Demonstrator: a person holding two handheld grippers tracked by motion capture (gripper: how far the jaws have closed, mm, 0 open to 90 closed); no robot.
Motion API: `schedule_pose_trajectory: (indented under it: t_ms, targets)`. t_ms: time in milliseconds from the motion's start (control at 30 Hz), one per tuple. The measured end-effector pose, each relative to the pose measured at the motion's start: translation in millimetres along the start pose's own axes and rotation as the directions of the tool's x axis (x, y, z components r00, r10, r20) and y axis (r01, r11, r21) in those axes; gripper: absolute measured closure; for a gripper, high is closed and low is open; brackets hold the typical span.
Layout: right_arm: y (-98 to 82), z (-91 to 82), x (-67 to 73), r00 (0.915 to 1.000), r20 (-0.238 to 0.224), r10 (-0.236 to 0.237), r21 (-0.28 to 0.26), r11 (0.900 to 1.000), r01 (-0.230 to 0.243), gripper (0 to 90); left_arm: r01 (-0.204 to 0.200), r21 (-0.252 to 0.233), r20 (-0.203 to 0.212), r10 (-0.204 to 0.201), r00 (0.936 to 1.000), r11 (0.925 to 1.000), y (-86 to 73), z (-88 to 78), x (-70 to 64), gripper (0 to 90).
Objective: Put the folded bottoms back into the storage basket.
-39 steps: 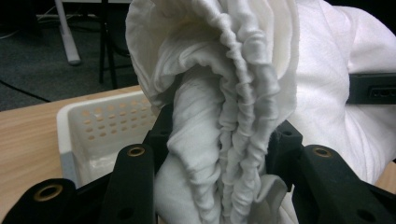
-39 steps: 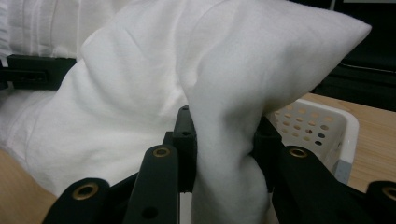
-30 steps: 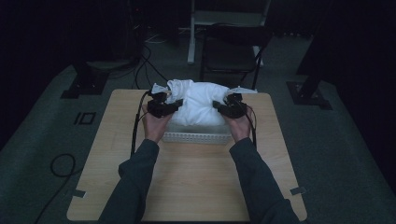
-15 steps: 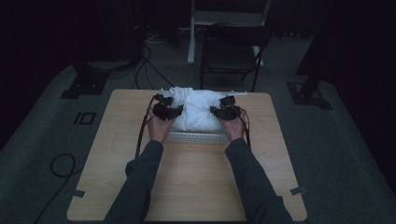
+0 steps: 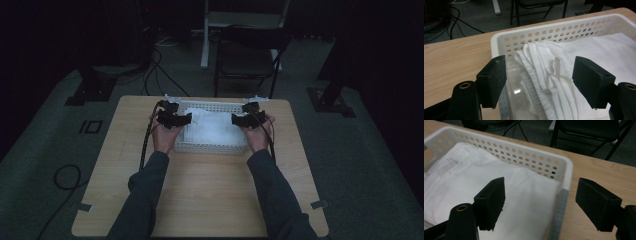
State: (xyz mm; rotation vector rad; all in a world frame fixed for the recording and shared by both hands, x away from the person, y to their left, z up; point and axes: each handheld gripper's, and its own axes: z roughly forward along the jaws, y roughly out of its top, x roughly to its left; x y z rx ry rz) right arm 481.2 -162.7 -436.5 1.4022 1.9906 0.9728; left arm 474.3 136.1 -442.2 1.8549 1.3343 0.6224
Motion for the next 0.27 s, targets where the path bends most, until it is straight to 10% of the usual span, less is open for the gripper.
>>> schedule_pose_trajectory:
  t_ms: [267]
  targets:
    - [-15.2,-10.6,-33.2,0.9963,0.010,0.085,-0.028,0.996,-0.085,26.2,0.028,-0.041,-0.031,-0.029,0.9991,0.9988,-15.4,-12.9,19.7,27.3]
